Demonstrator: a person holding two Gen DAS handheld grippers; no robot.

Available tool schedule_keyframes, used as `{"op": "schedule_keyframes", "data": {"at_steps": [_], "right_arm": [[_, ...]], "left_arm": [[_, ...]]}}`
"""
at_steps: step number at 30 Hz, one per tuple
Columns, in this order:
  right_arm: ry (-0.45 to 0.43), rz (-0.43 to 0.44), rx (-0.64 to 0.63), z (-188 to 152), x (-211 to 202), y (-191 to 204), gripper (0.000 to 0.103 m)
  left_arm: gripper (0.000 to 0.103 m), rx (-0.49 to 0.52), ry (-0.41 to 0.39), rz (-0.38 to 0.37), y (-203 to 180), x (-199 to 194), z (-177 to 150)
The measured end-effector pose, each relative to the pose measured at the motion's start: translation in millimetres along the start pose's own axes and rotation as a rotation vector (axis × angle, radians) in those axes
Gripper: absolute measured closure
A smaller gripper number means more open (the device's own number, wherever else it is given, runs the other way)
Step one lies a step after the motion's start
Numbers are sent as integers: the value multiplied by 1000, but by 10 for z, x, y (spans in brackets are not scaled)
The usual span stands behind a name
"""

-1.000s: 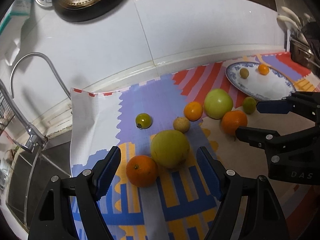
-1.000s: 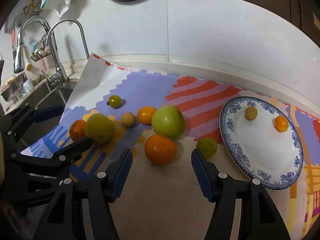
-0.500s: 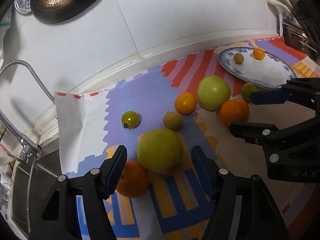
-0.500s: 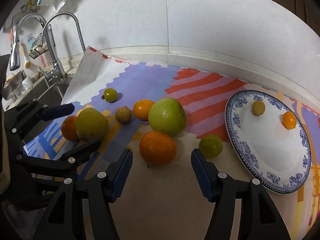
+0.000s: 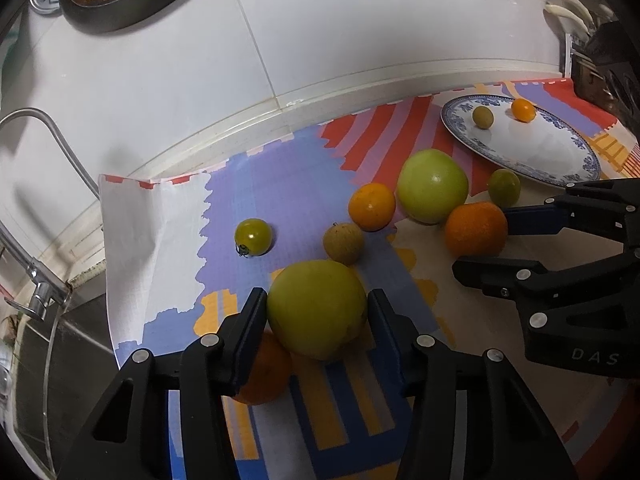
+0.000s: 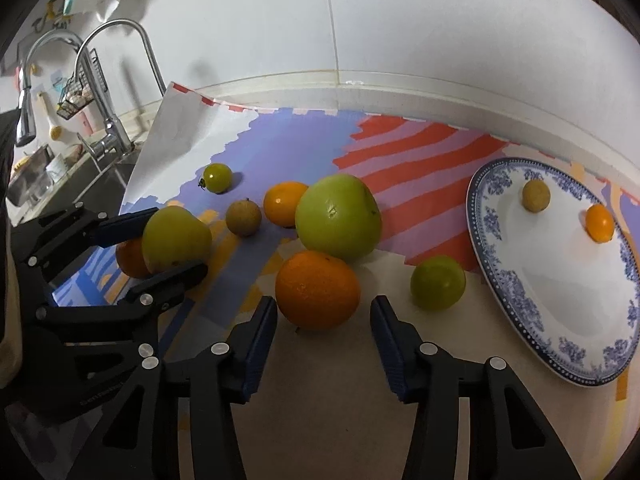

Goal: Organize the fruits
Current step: 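Grasp a large yellow-green citrus with the left tool while the right tool grasps an orange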

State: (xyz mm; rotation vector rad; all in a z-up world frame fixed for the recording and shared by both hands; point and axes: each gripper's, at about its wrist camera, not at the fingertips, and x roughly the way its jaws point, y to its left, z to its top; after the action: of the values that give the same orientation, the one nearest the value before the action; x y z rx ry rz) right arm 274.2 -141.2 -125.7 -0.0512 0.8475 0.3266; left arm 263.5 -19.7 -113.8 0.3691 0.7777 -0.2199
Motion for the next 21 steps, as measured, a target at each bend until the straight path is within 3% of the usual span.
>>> {"op": "schedule_keyframes", "data": {"at_steps": [4,21], "right_arm": [[0,16,-8,16,7,17,61],[-46,12,-10,26,-198,35,62]], "left_arm": [[54,-5,-1,-15,27,13,6],[54,-71,-51,-28,87,-290,72]]}}
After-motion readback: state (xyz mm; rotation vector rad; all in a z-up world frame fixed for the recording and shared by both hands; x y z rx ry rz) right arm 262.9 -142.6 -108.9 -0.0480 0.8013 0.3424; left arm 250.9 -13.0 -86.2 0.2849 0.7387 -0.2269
